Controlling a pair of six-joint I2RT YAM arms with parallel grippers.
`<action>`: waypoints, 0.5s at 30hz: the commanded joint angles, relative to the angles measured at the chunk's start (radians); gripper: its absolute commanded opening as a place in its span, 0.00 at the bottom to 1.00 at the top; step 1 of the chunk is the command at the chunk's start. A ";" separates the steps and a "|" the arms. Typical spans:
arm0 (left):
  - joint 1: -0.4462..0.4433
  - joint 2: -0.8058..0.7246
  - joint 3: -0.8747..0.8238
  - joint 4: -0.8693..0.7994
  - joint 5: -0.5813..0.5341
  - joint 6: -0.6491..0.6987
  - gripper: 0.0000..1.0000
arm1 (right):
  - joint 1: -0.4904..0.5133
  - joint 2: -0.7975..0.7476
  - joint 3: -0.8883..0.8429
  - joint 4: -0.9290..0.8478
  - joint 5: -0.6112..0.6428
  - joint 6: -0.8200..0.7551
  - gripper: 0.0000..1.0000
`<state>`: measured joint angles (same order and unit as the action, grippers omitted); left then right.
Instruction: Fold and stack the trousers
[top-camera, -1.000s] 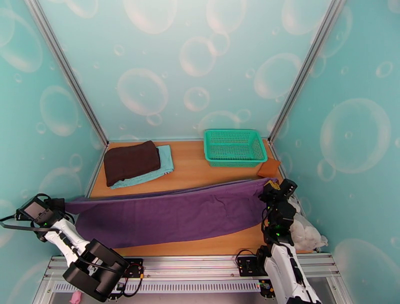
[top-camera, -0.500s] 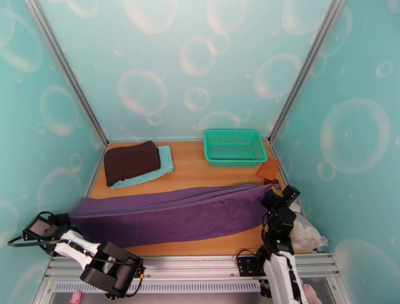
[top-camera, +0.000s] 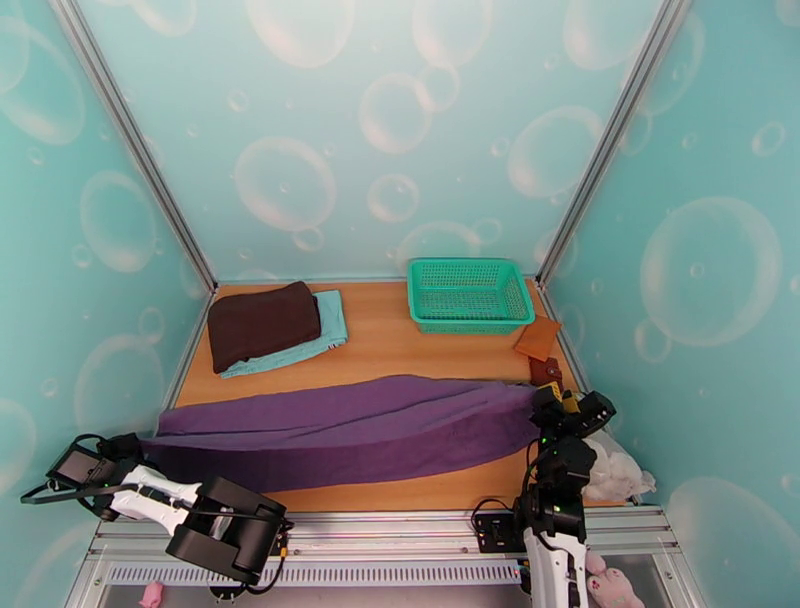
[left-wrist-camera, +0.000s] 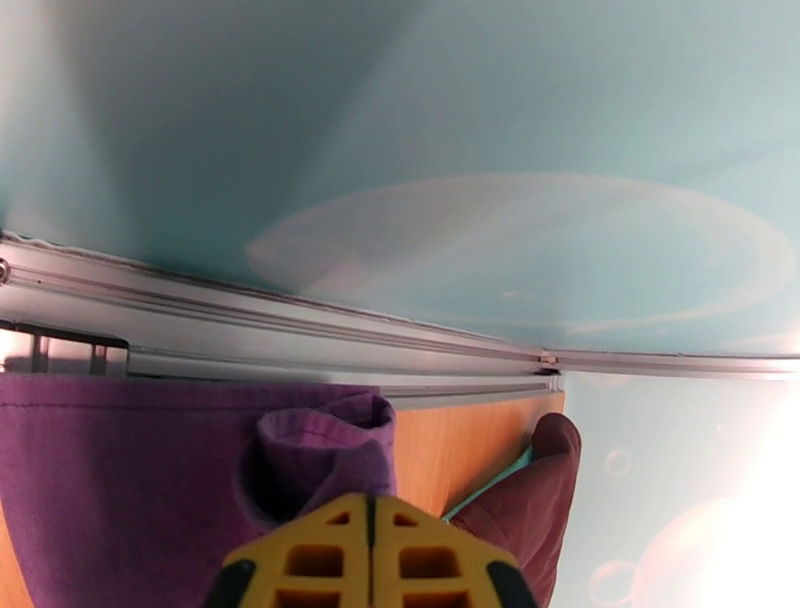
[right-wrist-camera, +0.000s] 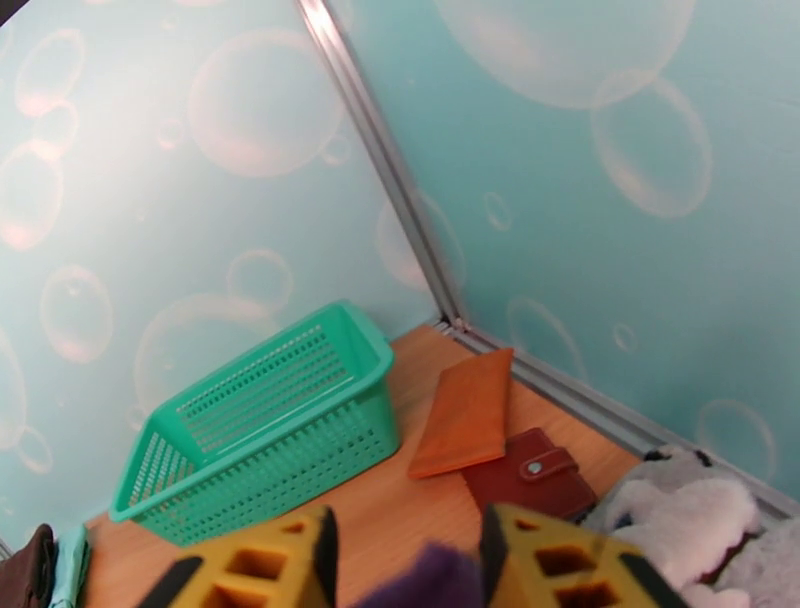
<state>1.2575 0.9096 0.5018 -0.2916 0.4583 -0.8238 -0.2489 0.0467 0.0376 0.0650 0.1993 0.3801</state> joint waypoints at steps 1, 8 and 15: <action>0.006 -0.042 0.009 0.014 0.107 -0.011 0.25 | -0.004 -0.027 0.024 -0.046 0.071 -0.003 0.55; -0.080 -0.164 -0.011 0.063 0.172 -0.049 0.37 | -0.003 0.089 0.049 0.061 -0.057 0.057 0.57; -0.677 -0.199 0.162 -0.064 -0.228 0.119 0.39 | 0.192 0.613 0.198 0.084 -0.236 0.088 0.57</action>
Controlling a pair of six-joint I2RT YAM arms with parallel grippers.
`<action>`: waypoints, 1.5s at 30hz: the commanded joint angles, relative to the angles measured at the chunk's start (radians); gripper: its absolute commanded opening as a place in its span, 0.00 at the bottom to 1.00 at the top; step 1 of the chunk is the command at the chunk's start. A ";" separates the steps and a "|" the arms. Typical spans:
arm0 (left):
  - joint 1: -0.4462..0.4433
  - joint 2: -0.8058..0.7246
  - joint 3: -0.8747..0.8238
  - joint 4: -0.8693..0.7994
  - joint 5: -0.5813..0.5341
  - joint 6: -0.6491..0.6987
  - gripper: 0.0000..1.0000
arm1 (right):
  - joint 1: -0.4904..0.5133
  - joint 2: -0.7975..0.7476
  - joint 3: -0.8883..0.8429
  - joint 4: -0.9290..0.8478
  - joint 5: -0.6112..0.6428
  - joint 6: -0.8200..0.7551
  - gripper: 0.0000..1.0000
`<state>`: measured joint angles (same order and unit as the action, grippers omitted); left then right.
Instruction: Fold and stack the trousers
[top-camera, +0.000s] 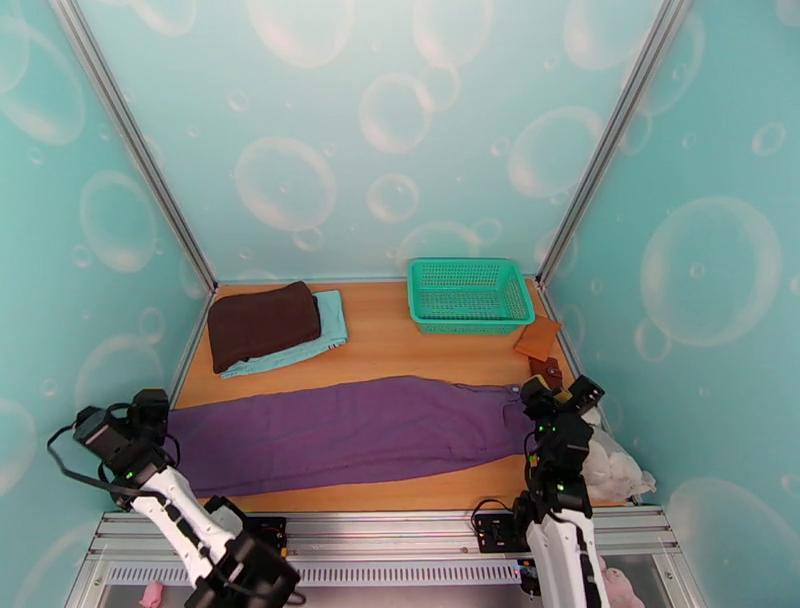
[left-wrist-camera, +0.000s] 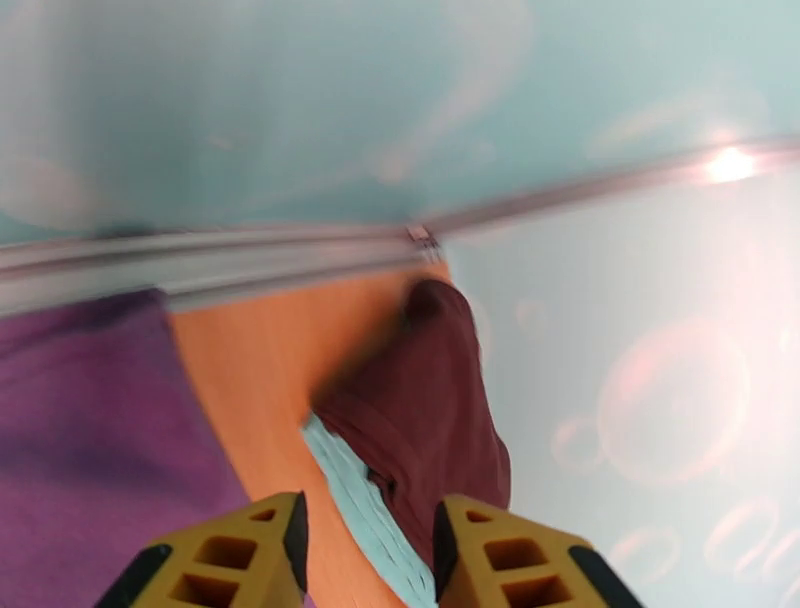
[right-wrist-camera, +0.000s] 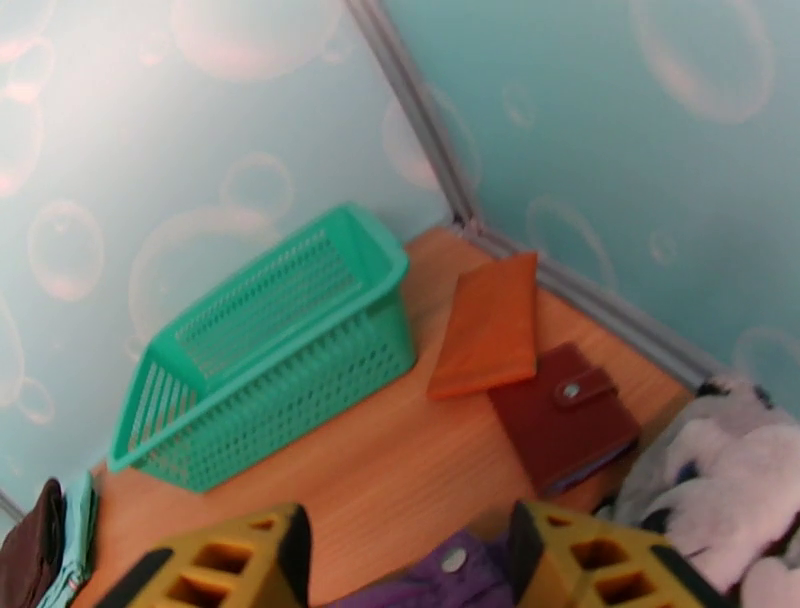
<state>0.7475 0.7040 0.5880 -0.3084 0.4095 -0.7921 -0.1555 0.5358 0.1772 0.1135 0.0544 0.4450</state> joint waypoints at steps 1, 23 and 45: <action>-0.273 0.040 0.088 -0.065 -0.224 0.104 0.39 | 0.200 0.183 0.083 0.040 -0.048 0.001 0.57; -0.739 0.672 -0.040 0.069 -0.492 -0.002 0.44 | 0.850 1.294 0.576 0.226 -0.229 0.081 0.58; -0.963 0.317 0.035 0.011 -0.522 0.245 0.41 | 0.729 0.587 0.357 -0.280 0.291 0.190 0.84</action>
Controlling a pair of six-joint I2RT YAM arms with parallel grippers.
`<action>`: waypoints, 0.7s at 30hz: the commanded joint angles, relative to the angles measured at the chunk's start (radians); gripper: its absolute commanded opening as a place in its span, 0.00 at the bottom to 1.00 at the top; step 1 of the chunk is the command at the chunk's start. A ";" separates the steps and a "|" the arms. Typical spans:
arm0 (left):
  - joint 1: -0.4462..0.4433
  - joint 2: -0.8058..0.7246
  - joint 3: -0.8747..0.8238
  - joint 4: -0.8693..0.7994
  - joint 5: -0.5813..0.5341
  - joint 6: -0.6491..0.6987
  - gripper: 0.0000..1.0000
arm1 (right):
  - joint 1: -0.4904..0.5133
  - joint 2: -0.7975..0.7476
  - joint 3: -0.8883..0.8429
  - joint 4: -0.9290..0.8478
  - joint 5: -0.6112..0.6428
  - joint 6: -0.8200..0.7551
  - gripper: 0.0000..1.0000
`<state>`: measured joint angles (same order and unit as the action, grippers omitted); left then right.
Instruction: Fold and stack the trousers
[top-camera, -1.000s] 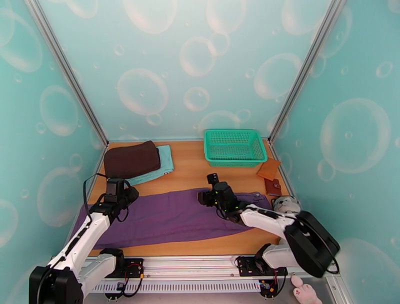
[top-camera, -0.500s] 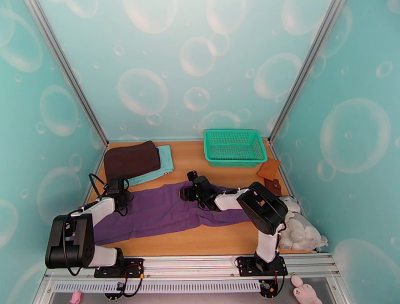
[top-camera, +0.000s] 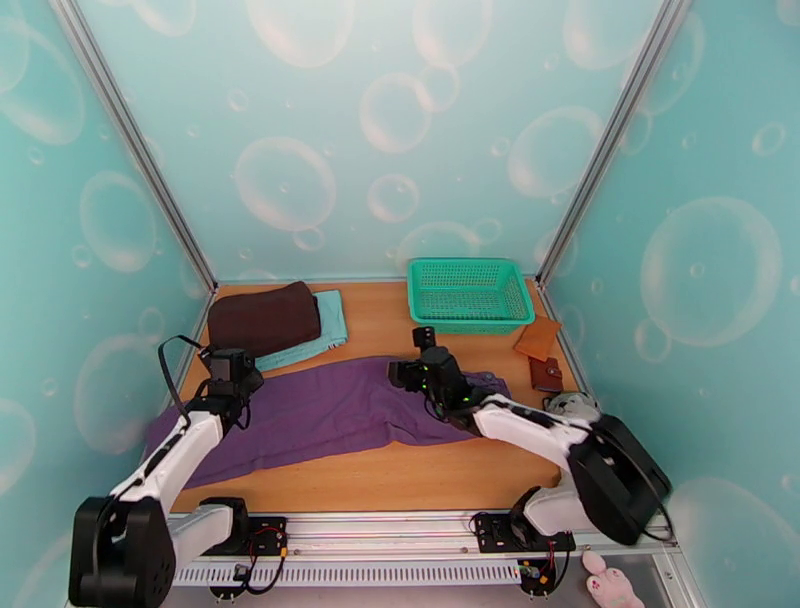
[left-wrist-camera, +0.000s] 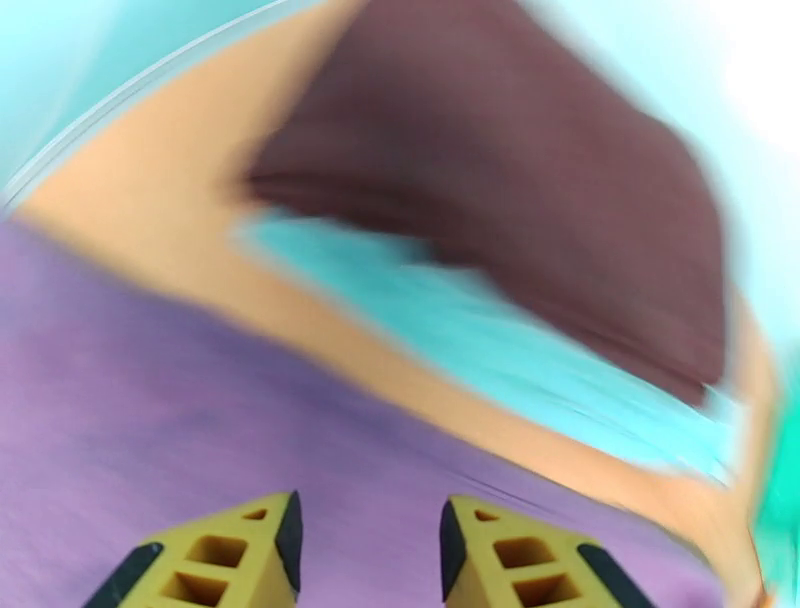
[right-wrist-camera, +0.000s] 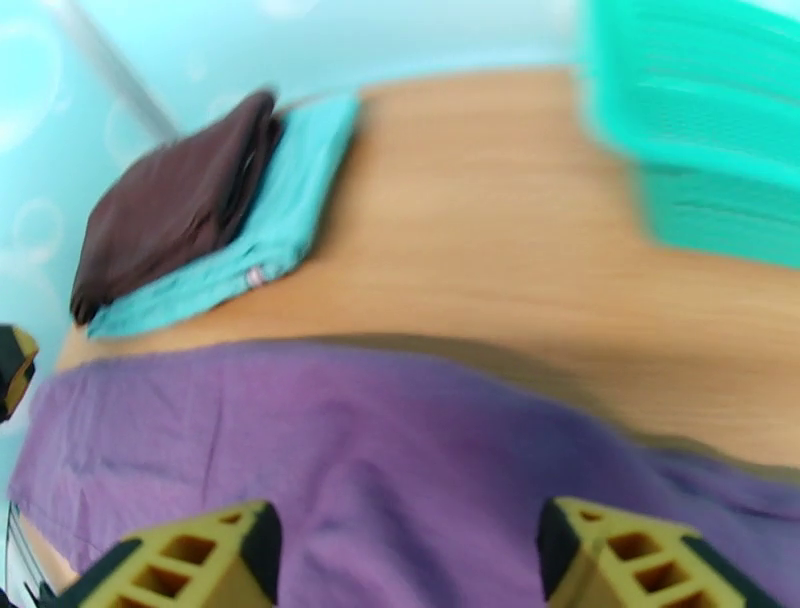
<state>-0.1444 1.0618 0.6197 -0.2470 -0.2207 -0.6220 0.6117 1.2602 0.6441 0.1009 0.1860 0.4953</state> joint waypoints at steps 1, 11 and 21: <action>-0.111 -0.055 0.002 -0.059 0.138 0.082 0.41 | -0.046 -0.235 -0.159 -0.312 0.171 0.190 0.86; -0.408 0.003 -0.095 0.020 0.196 0.053 0.40 | -0.348 -0.852 -0.364 -0.630 0.056 0.499 0.84; -0.369 0.006 -0.215 0.015 0.050 -0.100 0.42 | -0.367 -0.570 -0.385 -0.469 -0.013 0.619 0.86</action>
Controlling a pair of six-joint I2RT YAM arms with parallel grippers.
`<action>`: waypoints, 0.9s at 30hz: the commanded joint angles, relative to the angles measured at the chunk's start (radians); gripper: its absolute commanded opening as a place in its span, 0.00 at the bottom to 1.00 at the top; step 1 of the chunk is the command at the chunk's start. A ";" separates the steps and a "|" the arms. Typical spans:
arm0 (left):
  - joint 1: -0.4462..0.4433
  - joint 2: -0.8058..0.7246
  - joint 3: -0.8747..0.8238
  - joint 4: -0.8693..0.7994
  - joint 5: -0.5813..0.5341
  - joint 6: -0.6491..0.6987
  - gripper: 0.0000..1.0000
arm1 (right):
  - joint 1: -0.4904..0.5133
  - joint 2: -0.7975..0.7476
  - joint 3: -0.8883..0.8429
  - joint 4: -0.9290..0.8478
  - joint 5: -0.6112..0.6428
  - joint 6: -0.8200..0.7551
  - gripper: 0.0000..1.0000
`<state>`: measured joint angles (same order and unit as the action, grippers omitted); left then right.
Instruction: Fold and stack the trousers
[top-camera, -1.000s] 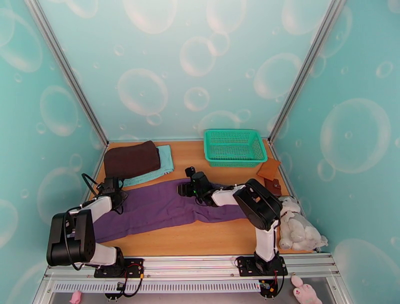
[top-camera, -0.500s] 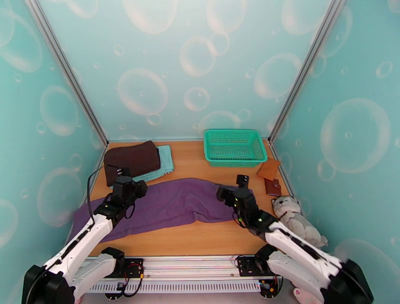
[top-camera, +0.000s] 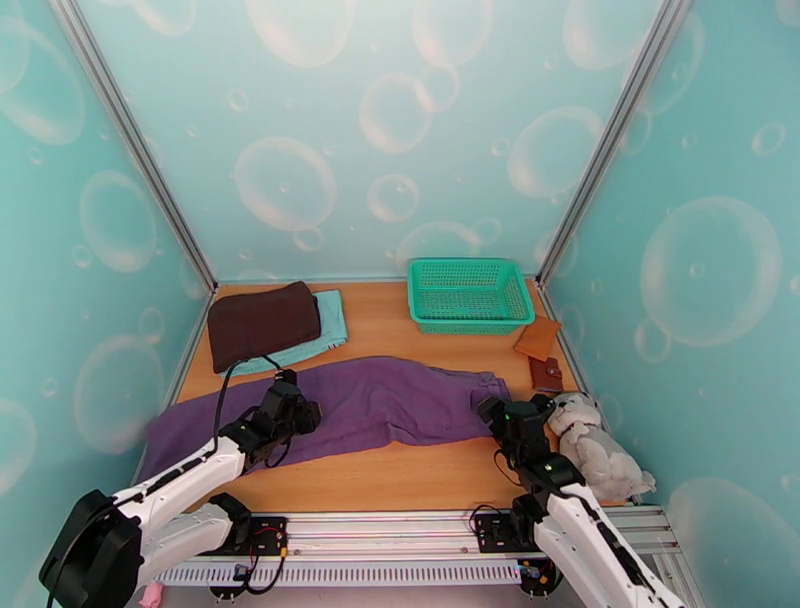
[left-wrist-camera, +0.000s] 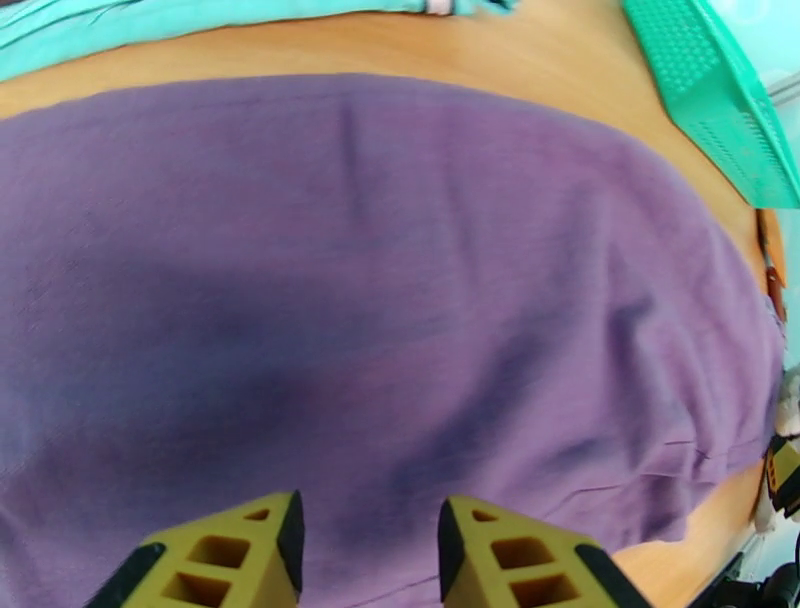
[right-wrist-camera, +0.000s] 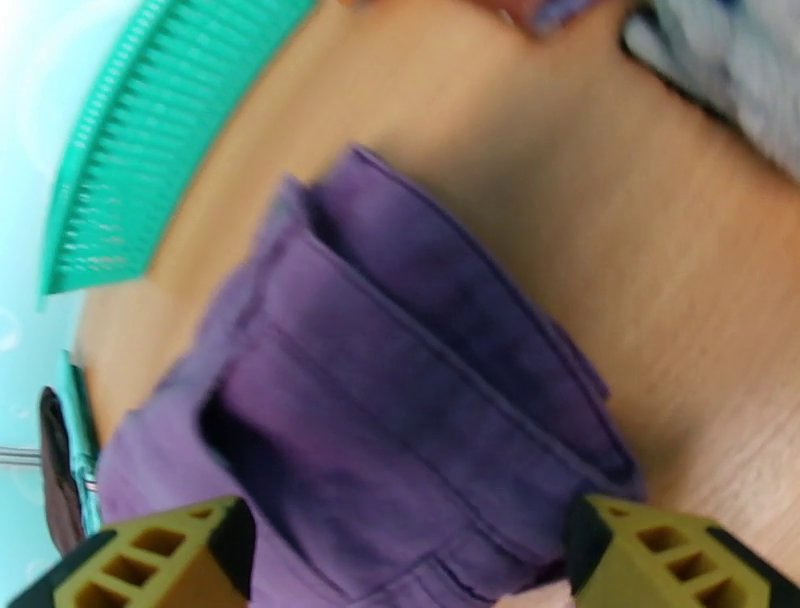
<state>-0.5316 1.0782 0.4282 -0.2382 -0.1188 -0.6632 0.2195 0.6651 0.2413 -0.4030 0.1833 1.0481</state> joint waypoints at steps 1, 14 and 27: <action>0.025 -0.009 -0.034 0.004 -0.058 -0.073 0.42 | 0.041 0.033 0.026 0.023 -0.002 0.076 0.86; 0.050 -0.032 -0.094 0.027 -0.075 -0.115 0.43 | 0.181 0.039 0.174 -0.329 0.058 0.098 0.84; 0.147 -0.026 -0.105 -0.033 -0.106 -0.188 0.47 | 0.115 0.137 0.060 -0.109 0.077 0.170 0.67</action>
<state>-0.3912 1.0584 0.3370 -0.2550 -0.2291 -0.8352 0.3702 0.7971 0.2993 -0.5571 0.2401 1.1946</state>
